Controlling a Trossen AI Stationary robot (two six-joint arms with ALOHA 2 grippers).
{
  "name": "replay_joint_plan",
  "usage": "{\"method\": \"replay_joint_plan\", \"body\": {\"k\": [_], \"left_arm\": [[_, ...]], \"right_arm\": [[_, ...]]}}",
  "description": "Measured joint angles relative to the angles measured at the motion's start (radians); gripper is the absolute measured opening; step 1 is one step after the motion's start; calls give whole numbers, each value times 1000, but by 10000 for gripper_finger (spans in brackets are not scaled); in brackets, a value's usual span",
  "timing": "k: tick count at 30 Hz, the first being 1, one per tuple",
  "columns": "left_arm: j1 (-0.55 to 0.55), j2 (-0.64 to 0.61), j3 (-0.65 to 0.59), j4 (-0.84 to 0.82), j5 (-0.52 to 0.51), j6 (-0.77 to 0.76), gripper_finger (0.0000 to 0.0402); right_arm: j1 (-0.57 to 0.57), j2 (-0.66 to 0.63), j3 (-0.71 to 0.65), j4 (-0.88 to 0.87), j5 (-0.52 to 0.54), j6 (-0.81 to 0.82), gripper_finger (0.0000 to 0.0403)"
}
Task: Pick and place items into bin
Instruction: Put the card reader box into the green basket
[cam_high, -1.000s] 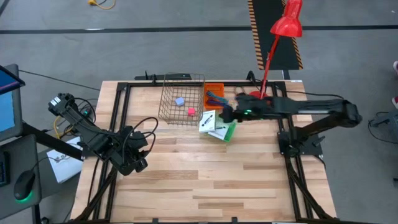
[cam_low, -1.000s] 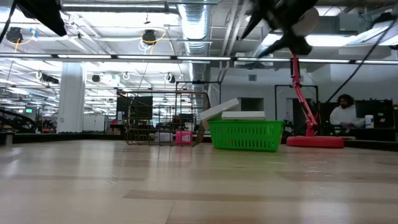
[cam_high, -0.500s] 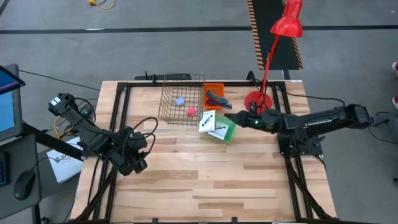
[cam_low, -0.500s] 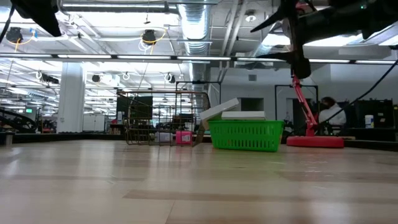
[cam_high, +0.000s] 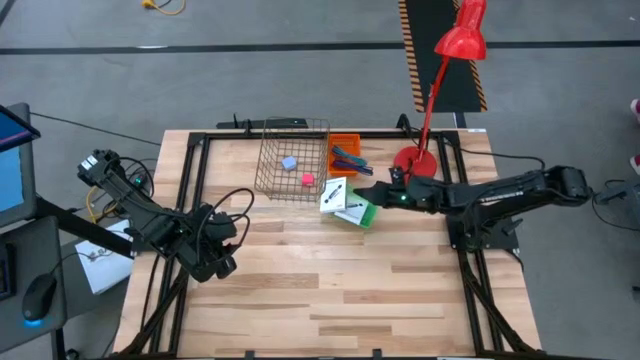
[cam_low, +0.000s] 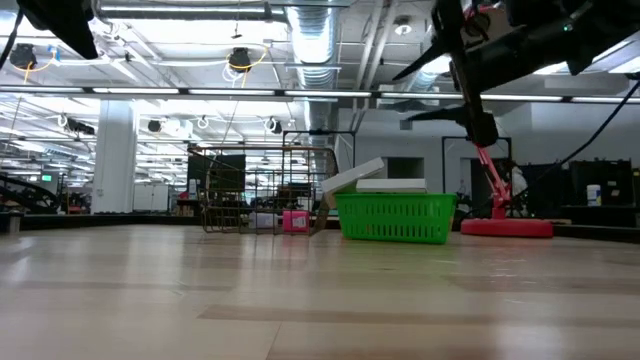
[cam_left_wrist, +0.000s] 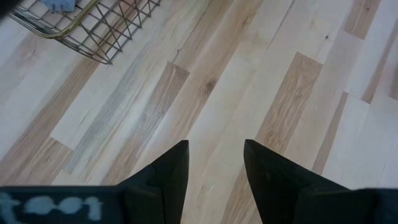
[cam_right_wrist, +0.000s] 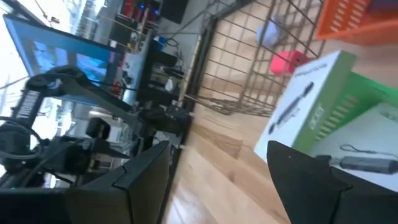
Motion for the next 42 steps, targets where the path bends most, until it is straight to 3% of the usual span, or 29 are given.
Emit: {"method": "replay_joint_plan", "body": {"k": [16, 24, 32, 42], "left_arm": [[0, 0, 0, 0, 0, -3, 143], [0, 0, 0, 0, -1, -3, 143], [0, 0, 0, 0, -1, 4, 143], [0, 0, 0, 0, -1, 4, 143]], "right_arm": [[-51, 90, 0, 68, -59, 51, 260], [-87, 89, 0, -80, -91, 93, 260], [-79, 89, 3, -86, -91, 129, 260], [-103, 89, 172, -317, -142, 78, 260]]}}
